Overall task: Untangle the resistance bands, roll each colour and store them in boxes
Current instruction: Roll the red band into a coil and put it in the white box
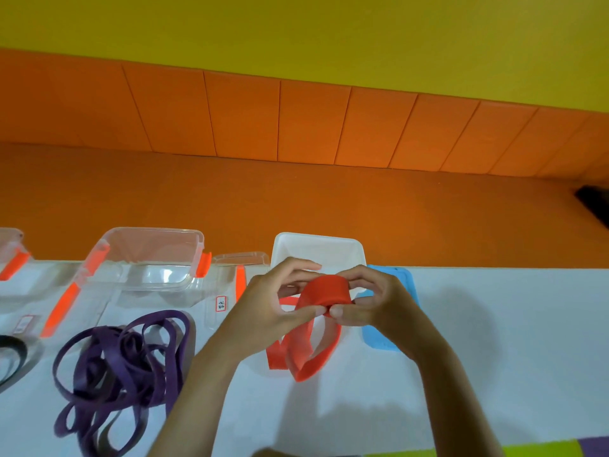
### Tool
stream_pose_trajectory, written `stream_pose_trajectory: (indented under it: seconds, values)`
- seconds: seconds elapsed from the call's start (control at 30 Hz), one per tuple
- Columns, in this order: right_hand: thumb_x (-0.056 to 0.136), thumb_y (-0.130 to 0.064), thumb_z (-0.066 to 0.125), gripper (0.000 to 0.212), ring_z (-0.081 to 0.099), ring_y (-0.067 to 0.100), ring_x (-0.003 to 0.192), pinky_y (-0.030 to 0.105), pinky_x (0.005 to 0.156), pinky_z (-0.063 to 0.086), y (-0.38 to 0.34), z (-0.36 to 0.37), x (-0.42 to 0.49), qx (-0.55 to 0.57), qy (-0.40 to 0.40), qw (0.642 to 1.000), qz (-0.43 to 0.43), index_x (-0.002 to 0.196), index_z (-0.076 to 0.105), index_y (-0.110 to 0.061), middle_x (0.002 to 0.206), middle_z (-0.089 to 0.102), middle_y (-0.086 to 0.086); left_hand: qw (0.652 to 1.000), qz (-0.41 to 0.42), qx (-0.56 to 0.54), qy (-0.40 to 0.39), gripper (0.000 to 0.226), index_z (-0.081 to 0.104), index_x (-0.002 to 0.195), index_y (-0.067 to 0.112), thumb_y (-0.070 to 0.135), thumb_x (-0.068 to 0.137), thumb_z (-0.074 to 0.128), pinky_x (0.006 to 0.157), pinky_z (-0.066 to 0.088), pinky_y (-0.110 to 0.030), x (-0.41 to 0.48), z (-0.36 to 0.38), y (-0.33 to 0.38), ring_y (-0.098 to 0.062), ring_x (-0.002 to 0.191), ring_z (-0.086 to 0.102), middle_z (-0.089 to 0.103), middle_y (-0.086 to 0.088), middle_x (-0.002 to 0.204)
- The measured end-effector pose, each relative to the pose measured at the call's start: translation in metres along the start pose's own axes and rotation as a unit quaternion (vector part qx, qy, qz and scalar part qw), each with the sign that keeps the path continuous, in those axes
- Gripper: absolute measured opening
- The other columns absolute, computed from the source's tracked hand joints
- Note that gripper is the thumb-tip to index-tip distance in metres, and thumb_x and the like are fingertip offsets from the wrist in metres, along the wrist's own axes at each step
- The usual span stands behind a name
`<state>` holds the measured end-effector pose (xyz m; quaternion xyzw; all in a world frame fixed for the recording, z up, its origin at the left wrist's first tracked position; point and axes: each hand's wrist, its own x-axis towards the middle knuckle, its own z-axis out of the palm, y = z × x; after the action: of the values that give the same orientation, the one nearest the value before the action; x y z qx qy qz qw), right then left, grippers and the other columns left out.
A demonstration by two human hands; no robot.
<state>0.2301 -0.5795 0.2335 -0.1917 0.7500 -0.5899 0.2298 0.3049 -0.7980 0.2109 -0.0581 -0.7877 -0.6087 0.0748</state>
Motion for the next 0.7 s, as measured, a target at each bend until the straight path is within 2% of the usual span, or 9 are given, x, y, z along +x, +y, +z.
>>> stream_pose_trajectory:
  seconds: [0.07, 0.17, 0.27, 0.33, 0.4, 0.5, 0.6, 0.7]
  values:
    - [0.069, -0.031, 0.096, 0.046, 0.08, 0.029, 0.093, 0.036, 0.079, 0.064, -0.007, -0.004, -0.004, 0.036, 0.012, 0.999, -0.019, 0.111, 0.076, -0.026, 0.112, 0.078, 0.002, 0.998, 0.018, -0.058, 0.019, 0.054, 0.067, 0.129, 0.033, 0.028, 0.081, 0.091, 0.106, 0.053, -0.023, 0.004, 0.003, 0.006, -0.012, 0.124, 0.069, 0.074, 0.014, 0.128]
    - [0.074, -0.026, 0.095, 0.046, 0.077, 0.035, 0.103, 0.042, 0.084, 0.064, -0.015, -0.005, -0.007, 0.161, 0.009, 0.986, -0.045, 0.113, 0.07, -0.016, 0.115, 0.076, 0.015, 0.993, 0.064, -0.081, 0.049, 0.054, 0.074, 0.131, 0.035, 0.031, 0.079, 0.091, 0.106, 0.055, -0.028, 0.012, 0.004, 0.019, -0.023, 0.127, 0.066, 0.07, 0.007, 0.126]
    - [0.08, -0.022, 0.089, 0.036, 0.074, 0.029, 0.108, 0.038, 0.086, 0.063, -0.024, 0.003, -0.009, 0.239, 0.002, 0.969, -0.055, 0.11, 0.07, -0.018, 0.112, 0.075, 0.013, 0.986, 0.066, -0.141, 0.063, 0.052, 0.076, 0.129, 0.031, 0.023, 0.08, 0.09, 0.105, 0.056, -0.031, 0.018, 0.005, 0.033, -0.024, 0.124, 0.069, 0.073, 0.001, 0.124]
    - [0.079, -0.025, 0.085, 0.033, 0.073, 0.021, 0.101, 0.03, 0.079, 0.061, -0.033, 0.006, -0.01, 0.232, 0.015, 0.972, -0.047, 0.108, 0.071, -0.023, 0.108, 0.074, 0.007, 0.982, 0.068, -0.157, 0.081, 0.048, 0.077, 0.125, 0.031, 0.015, 0.081, 0.09, 0.102, 0.057, -0.029, 0.019, 0.007, 0.041, -0.022, 0.122, 0.071, 0.076, 0.0, 0.124]
    - [0.072, -0.033, 0.087, 0.039, 0.07, 0.014, 0.088, 0.024, 0.068, 0.056, -0.045, 0.005, -0.012, 0.172, 0.037, 0.983, -0.047, 0.108, 0.073, -0.027, 0.104, 0.074, -0.001, 0.978, 0.074, -0.163, 0.105, 0.046, 0.078, 0.119, 0.032, 0.008, 0.081, 0.089, 0.098, 0.056, -0.024, 0.016, 0.01, 0.048, -0.019, 0.118, 0.072, 0.078, 0.001, 0.121]
    - [0.066, -0.032, 0.09, 0.044, 0.068, 0.008, 0.076, 0.02, 0.061, 0.054, -0.063, -0.002, -0.014, 0.136, 0.041, 0.988, -0.062, 0.108, 0.076, -0.03, 0.098, 0.074, -0.006, 0.97, 0.082, -0.183, 0.137, 0.044, 0.078, 0.114, 0.029, 0.009, 0.077, 0.091, 0.093, 0.056, -0.021, 0.012, 0.012, 0.063, -0.017, 0.113, 0.074, 0.079, 0.003, 0.117]
    - [0.068, -0.022, 0.091, 0.047, 0.076, 0.022, 0.095, 0.031, 0.075, 0.063, -0.076, -0.007, -0.014, 0.186, 0.002, 0.98, -0.07, 0.113, 0.075, -0.025, 0.109, 0.074, 0.006, 0.966, 0.097, -0.189, 0.148, 0.039, 0.082, 0.108, 0.028, 0.022, 0.071, 0.093, 0.089, 0.058, -0.02, 0.019, 0.009, 0.083, -0.015, 0.107, 0.076, 0.081, 0.003, 0.111]
    - [0.074, -0.007, 0.087, 0.05, 0.075, 0.036, 0.107, 0.037, 0.078, 0.064, -0.089, -0.011, -0.013, 0.215, 0.001, 0.975, -0.061, 0.117, 0.073, -0.028, 0.119, 0.071, 0.016, 0.965, 0.114, -0.186, 0.147, 0.036, 0.085, 0.102, 0.021, 0.018, 0.069, 0.099, 0.088, 0.058, -0.02, 0.03, 0.003, 0.098, -0.016, 0.105, 0.078, 0.082, 0.001, 0.109]
